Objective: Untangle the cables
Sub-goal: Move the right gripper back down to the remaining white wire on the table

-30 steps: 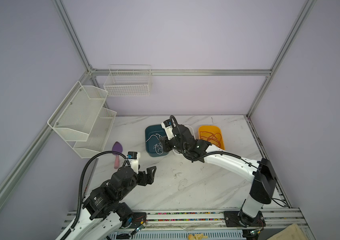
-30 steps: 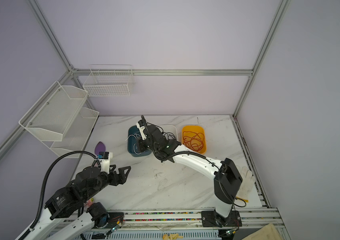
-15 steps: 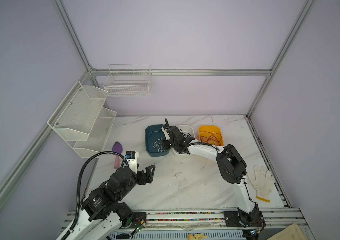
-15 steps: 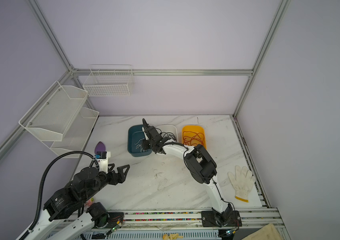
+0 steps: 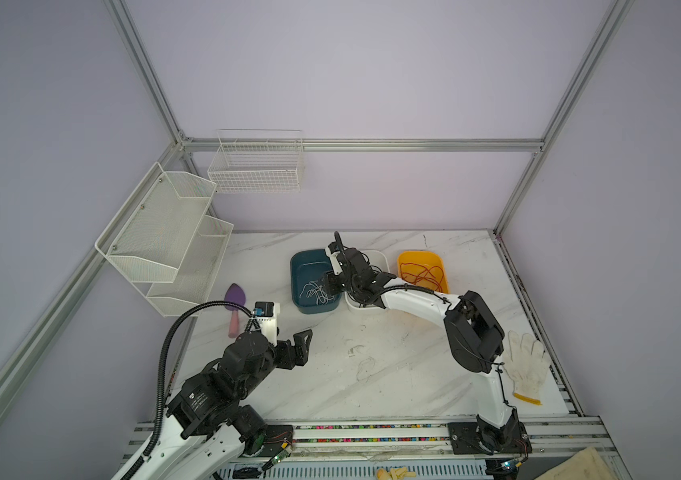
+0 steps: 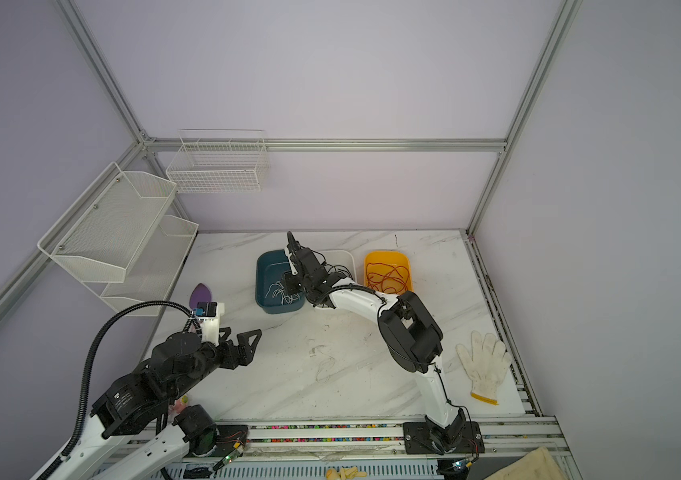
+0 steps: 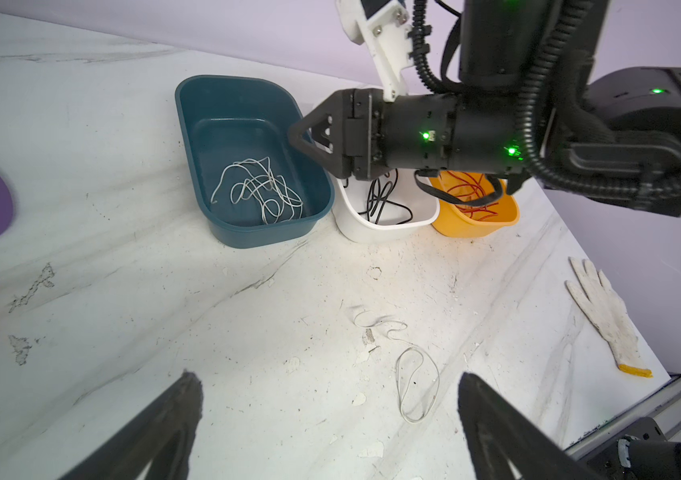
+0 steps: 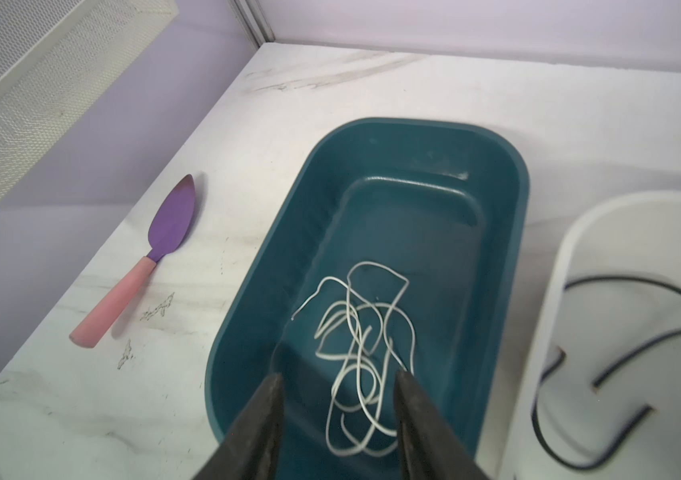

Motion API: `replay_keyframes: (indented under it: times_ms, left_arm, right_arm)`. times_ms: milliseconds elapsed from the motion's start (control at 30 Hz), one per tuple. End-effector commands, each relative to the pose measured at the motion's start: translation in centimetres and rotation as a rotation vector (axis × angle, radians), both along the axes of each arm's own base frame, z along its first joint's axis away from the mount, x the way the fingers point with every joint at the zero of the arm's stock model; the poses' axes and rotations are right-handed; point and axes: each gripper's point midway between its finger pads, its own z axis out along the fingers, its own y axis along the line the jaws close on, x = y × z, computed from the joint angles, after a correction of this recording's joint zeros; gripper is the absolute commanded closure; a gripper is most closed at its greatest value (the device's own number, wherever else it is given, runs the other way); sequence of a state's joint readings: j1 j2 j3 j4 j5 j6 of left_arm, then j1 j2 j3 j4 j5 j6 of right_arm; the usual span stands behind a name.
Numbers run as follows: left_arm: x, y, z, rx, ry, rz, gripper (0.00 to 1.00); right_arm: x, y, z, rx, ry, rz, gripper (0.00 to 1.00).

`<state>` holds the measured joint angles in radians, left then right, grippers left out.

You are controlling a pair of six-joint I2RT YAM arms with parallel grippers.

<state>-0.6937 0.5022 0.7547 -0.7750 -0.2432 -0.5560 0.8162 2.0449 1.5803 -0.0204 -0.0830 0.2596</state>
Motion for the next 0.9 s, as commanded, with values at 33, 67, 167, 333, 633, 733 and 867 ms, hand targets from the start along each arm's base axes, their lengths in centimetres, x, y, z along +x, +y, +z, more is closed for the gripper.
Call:
replay_keyframes:
  times_ms: [33, 67, 167, 333, 633, 733, 867]
  left_arm:
    - [0.5, -0.2, 0.2, 0.008, -0.016, -0.002, 0.04]
    - [0.4, -0.2, 0.2, 0.007, -0.014, -0.006, 0.05]
    - [0.5, -0.4, 0.1, 0.007, -0.008, -0.011, 0.04]
    - [0.6, -0.5, 0.0, 0.009, -0.003, -0.015, 0.04]
    - [0.5, -0.6, -0.1, 0.008, 0.001, -0.022, 0.04]
    - [0.5, -0.6, -0.1, 0.007, 0.001, -0.023, 0.04]
    - [0.6, -0.7, -0.2, 0.011, 0.007, -0.025, 0.04]
  right_arm:
    - [-3.5, -2.2, 4.8, 0.016, -0.075, 0.002, 0.51]
    - [-4.8, -2.9, 4.4, -0.004, -0.071, 0.006, 0.51]
    - [-8.8, -4.8, 2.8, -0.044, -0.057, 0.013, 0.50]
    - [-13.8, -7.8, -0.8, -0.092, 0.001, 0.004, 0.49]
    - [-18.4, -10.3, -6.5, -0.219, 0.069, -0.036, 0.47]
    - [-18.4, -10.7, -7.4, -0.230, 0.069, -0.046, 0.47]
    - [-18.2, -10.6, -8.9, -0.273, 0.067, -0.047, 0.47]
